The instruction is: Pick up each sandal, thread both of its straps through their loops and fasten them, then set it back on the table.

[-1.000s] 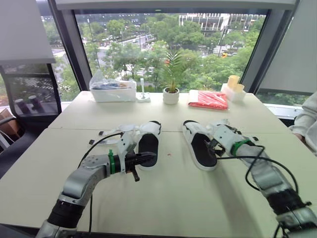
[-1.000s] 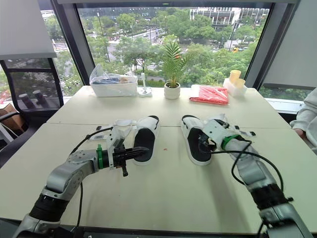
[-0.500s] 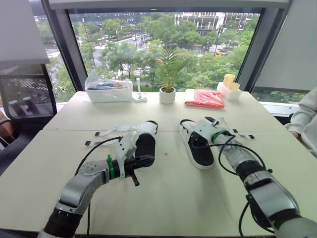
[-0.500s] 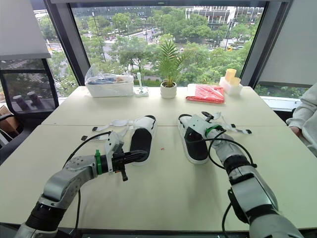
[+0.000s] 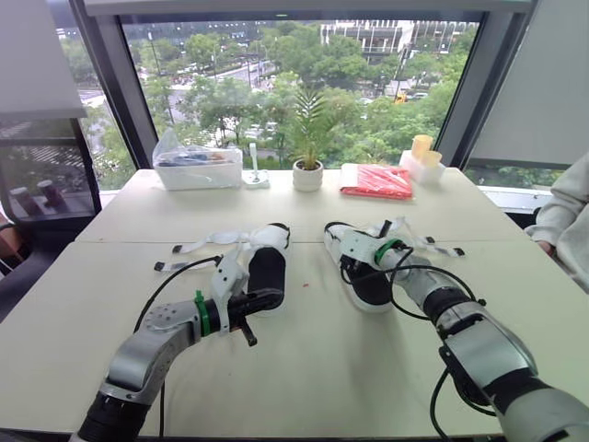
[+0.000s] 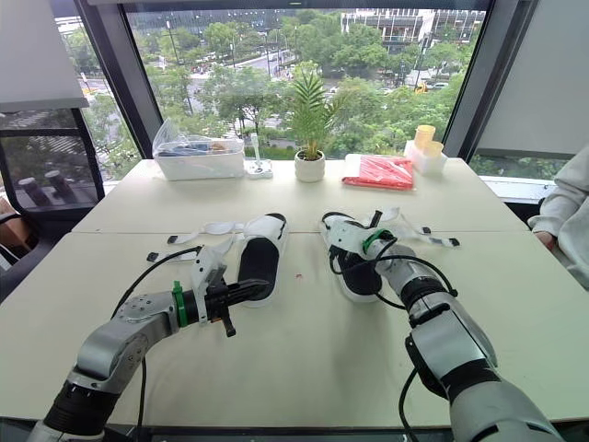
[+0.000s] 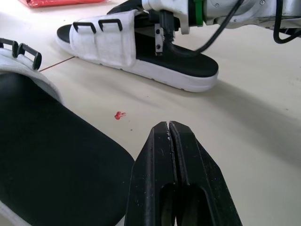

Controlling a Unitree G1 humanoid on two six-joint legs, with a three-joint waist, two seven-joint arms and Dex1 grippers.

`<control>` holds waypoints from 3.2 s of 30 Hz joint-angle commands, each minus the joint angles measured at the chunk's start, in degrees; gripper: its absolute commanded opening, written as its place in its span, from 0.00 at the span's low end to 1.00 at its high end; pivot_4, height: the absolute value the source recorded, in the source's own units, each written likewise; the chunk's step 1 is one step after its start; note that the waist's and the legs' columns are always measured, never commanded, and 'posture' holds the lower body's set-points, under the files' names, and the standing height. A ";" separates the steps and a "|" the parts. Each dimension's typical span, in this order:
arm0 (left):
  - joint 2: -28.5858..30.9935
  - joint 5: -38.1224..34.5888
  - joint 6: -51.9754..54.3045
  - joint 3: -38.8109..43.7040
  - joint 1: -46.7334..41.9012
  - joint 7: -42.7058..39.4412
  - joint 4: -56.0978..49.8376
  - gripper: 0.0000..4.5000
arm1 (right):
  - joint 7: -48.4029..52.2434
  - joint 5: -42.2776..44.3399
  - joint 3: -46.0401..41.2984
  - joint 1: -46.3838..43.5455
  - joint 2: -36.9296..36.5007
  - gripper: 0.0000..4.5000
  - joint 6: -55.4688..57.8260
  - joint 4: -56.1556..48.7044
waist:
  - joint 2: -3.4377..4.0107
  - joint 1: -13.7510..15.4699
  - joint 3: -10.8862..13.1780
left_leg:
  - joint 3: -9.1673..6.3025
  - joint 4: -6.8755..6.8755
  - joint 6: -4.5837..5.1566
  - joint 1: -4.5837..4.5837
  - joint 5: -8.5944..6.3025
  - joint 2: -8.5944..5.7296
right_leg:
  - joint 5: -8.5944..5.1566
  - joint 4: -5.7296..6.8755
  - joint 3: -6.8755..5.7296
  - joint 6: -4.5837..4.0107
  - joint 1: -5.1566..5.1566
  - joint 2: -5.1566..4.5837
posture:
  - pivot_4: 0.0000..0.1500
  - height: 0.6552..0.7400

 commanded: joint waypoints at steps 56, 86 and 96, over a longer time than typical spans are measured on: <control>-8.37 15.64 -31.80 -14.39 -18.99 -23.53 36.44 0.00 | 40.04 49.52 -12.78 43.68 -44.62 0.99 14.46 -77.41 | 0.10 1.36 -0.03 | 0.09 0.35 0.54 0.14 -0.28 0.03 | 0.01 0.08 0.03 0.01 0.34 0.04 | 1.00 0.97; -14.79 24.47 -41.56 -17.67 -21.03 -28.02 50.10 0.00 | 20.42 68.62 -35.14 39.54 -13.40 0.99 81.59 -85.92 | 0.11 2.65 -0.05 | -0.22 1.03 1.01 0.13 -0.56 0.02 | 0.07 0.02 -0.14 0.12 0.79 0.11 | 1.00 0.97; -14.89 23.63 -38.74 -17.30 -20.17 -28.02 48.07 0.00 | 18.99 73.14 -41.91 23.60 -6.39 0.99 96.11 -59.17 | 0.20 2.45 -0.11 | -0.16 1.01 1.09 0.14 -0.61 -0.01 | 0.07 0.03 -0.13 0.13 0.78 0.08 | 1.00 0.97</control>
